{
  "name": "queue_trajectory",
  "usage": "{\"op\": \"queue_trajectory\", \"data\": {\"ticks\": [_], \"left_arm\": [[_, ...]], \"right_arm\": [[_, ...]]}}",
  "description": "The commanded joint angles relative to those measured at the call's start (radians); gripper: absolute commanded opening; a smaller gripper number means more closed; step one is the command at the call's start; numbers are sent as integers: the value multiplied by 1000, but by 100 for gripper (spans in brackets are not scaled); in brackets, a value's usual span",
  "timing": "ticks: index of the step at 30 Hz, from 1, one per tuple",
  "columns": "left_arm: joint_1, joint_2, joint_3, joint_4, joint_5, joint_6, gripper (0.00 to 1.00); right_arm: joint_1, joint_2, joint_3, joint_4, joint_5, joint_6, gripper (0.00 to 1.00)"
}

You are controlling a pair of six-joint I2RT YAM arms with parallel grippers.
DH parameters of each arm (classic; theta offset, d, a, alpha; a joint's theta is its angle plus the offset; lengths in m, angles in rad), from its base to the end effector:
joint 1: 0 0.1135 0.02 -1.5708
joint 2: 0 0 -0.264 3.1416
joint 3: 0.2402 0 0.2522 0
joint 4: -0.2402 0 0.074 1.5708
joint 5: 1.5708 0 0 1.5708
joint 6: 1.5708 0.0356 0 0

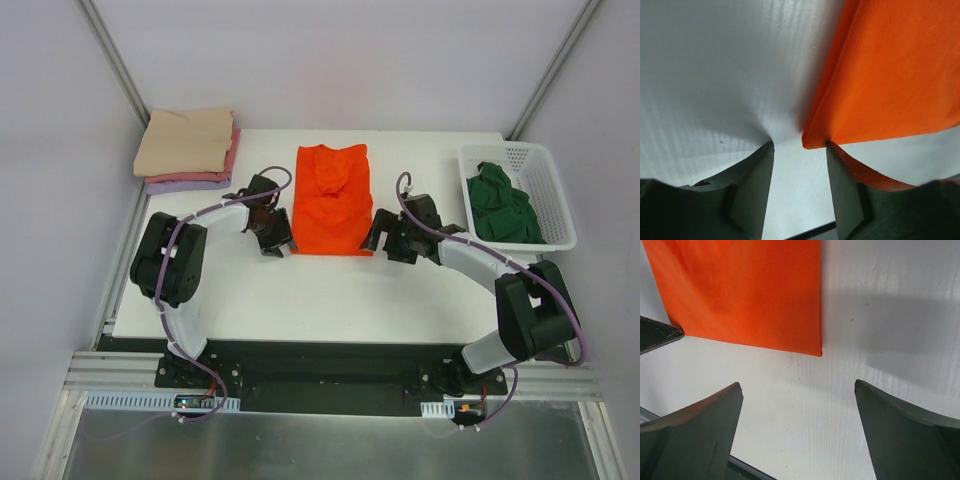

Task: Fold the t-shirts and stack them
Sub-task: Grab one side of the 2/3 rectangular tshirt with both arms

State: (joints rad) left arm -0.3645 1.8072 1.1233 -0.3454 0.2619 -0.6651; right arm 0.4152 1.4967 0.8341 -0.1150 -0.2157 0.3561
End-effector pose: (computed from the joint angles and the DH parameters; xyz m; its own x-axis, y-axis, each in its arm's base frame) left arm 0.3382 -0.1389 0.1690 -0.9194 -0.2872 -0.2686 -0.1250 0.8612 -0.4927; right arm 0.2788 0.1312 0.1971 -0.7877 0.0249 -0.6155 -0.2763 0.8788 0.3892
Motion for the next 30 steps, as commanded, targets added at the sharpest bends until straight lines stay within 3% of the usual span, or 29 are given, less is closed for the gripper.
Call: {"op": "queue_trajectory", "data": {"ticks": [1,3,5,9,16,21,24,30], "left_arm": [[6,35,29,2,36,-18,40],[4,44,29,3,42,-16,39],[4,55,29,3,40,-21,31],[4,78,38,2,51,-18,2],[4,76,32,3,10,-19,0],[4,73,29,3,-7,-18,0],[4,72,29,3,-13,-16,0],[4,73,29,3,-26,-14,0]], "right_arm": [[0,-33,-3,25,38,37,96],[2,-29,-4,25,41,41,96],[4,-13,0,26,30,38,96],[4,20,8,31,10,38,96],[20,86,66,-3,-13,-2,99],[20,151,99,-18,1,17,85],[22,172,106,-23,19,26,68],[23,224,134,-41,36,11,45]]}}
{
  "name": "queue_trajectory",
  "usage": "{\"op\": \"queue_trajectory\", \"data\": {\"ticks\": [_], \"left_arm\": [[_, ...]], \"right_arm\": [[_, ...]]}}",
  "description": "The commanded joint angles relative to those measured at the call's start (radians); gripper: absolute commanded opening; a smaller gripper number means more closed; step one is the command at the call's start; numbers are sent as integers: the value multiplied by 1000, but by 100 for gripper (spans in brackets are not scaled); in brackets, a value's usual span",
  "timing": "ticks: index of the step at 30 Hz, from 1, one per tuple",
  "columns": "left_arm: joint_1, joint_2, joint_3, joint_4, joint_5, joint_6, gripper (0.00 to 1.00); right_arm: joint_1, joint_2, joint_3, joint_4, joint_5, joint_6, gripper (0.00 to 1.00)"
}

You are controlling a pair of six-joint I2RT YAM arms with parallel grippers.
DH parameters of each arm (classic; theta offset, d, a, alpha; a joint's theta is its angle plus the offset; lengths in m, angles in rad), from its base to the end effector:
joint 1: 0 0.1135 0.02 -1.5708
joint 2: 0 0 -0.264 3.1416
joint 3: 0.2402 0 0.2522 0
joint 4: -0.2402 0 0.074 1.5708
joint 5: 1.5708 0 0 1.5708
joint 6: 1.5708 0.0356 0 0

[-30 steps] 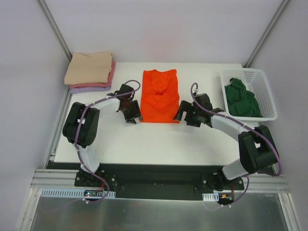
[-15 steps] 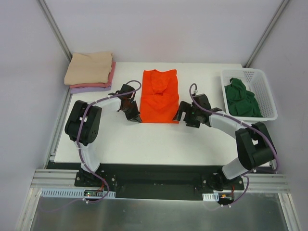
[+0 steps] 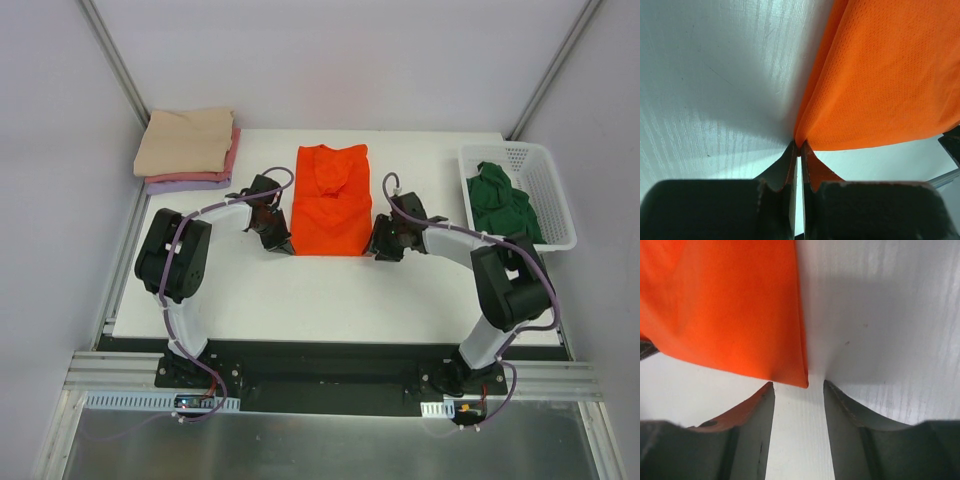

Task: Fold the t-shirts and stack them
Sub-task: Grab one side of the 2/3 rectangular tshirt with both arms

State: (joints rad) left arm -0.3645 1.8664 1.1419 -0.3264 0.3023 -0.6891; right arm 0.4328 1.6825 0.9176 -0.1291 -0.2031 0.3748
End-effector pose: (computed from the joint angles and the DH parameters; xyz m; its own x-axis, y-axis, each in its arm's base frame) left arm 0.3454 -0.1431 0.1549 -0.9301 -0.2948 -0.2191 -0.1462 0.8444 -0.5153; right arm 0.3019 0.1474 0.1646 -0.8509 0.0018 -0.5253 -0.2299 0.8978 0.3756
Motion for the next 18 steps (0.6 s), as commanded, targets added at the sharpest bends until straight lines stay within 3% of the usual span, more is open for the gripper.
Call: {"op": "queue_trajectory", "data": {"ticks": [1,8,12,18], "left_arm": [[4,14,10,-16,-68,10,0],[4,20,16,-16,-71,14,0],[4,2,10,-16,-77,8,0],[-4,-134,-89,-16,-91,23,0]], "right_arm": [[4,46,53,-29,24,-8,44],[7,78,61,-26,31,-14,26],[9,69,56,-20,7,-16,0],[23,-61,0,-36,-108,-27,0]]}}
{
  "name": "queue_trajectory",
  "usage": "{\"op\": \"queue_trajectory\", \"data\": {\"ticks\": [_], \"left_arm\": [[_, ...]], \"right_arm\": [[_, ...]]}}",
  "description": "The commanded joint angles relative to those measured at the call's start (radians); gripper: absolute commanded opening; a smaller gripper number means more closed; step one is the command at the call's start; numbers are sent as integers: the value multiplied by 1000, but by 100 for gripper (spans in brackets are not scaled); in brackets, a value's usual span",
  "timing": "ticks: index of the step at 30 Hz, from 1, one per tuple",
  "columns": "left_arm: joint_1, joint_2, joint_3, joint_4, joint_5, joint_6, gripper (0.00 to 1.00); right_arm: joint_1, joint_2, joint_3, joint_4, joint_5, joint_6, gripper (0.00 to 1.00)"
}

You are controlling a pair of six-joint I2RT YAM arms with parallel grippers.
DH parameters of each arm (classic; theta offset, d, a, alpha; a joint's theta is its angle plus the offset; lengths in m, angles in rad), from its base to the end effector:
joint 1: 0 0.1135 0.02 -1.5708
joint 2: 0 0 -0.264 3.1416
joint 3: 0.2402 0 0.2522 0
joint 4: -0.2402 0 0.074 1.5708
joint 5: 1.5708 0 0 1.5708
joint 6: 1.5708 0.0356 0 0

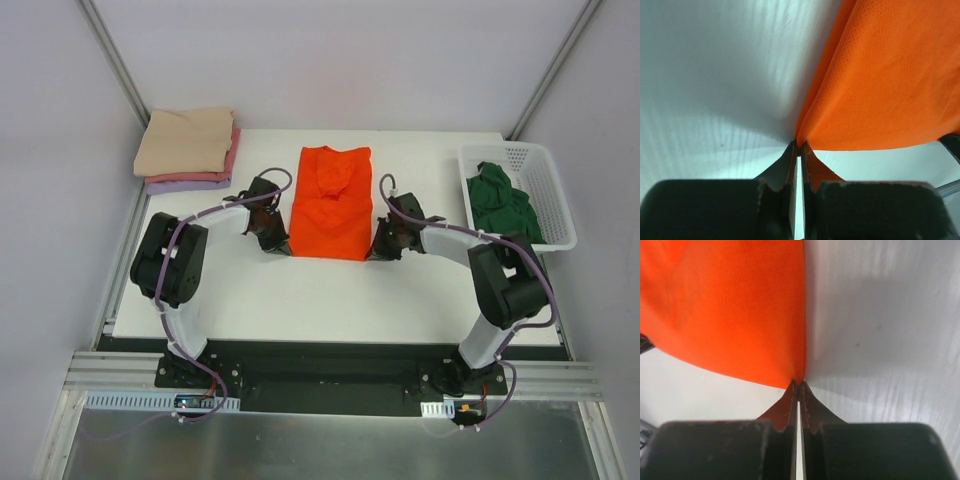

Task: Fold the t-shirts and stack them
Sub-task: Grab one side of the 2/3 rectangular tshirt with both arms, then fold the long partially folded tshirt into a neat square

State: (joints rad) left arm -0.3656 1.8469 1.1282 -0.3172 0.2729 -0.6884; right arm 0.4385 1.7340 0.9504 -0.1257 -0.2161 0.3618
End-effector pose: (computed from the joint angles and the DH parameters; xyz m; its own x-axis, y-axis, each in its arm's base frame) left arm 0.3431 -0.1416 0.1582 -0.9207 -0.3026 -0.2463 -0.1455 0.8520 -0.5029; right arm 0.3096 0.1536 0.1578 -0.8572 -0.0201 -0.5146 -0.2465 0.8934 0.3757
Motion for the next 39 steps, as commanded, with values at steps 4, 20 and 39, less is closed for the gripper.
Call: {"op": "queue_trajectory", "data": {"ticks": [4,20,39], "left_arm": [[-18,-357,-221,-26,-104,13,0],[-65,-1212,-458,-246,-51,-111,0],[-65,-927,-248,-163,-199,-51,0]], "right_arm": [[34,-241,-61,-150,-241,9,0],[195,-594,-88,-353,-710,130,0],[-9,-656,-88,-347,-545,69,0]]}}
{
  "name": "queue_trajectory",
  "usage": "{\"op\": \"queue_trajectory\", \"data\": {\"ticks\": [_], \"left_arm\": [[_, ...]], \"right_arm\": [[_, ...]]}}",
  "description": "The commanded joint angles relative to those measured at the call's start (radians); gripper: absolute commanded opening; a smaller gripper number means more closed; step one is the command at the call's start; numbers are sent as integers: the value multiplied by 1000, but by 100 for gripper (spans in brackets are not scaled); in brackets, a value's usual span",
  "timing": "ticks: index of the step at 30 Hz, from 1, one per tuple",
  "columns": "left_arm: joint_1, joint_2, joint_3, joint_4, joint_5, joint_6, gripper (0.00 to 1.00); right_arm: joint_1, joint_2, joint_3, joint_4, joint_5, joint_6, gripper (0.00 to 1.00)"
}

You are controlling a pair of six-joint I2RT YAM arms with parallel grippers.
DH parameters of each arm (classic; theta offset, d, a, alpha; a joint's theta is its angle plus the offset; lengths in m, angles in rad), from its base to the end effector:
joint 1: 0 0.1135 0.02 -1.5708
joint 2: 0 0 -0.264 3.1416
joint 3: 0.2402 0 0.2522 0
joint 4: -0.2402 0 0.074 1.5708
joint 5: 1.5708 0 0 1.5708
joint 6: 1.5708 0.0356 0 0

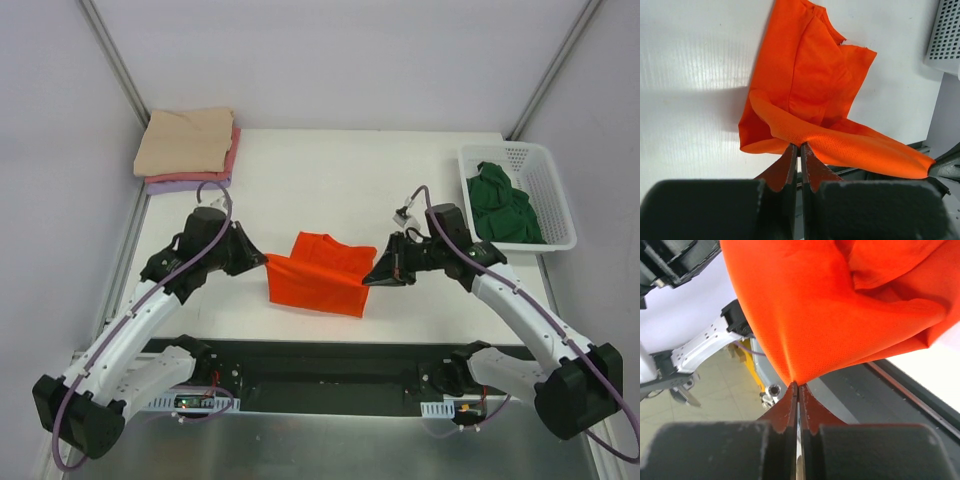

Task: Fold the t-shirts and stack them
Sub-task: Fold the long partially folded tshirt into a neat square

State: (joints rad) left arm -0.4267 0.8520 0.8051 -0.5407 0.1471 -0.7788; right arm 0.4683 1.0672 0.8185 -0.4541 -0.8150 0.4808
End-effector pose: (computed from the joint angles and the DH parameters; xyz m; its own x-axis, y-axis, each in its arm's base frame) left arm 0.1659 -0.0811 0.3001 -0.7248 -0.4338 -0.5353 0.0160 0.7662 -0.6424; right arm 0.1845 0.1224 0.2790 -0.8837 -0.0915 -0.4590 -0.4470 0.4553 0.7699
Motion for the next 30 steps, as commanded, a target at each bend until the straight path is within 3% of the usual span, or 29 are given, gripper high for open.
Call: {"op": "queue_trajectory", "data": {"ticks": [1,19,30], "left_arm": [[-4,97,91,71,-90,44,0],[-4,629,417,143,-141,167,0],[-4,942,606,143,-66,233,0]], "right_arm": [[-49,20,51,-17,68,-59,1],[-215,223,62,54,178,-128,0],[-260,359,24,146,278,-114,0]]}}
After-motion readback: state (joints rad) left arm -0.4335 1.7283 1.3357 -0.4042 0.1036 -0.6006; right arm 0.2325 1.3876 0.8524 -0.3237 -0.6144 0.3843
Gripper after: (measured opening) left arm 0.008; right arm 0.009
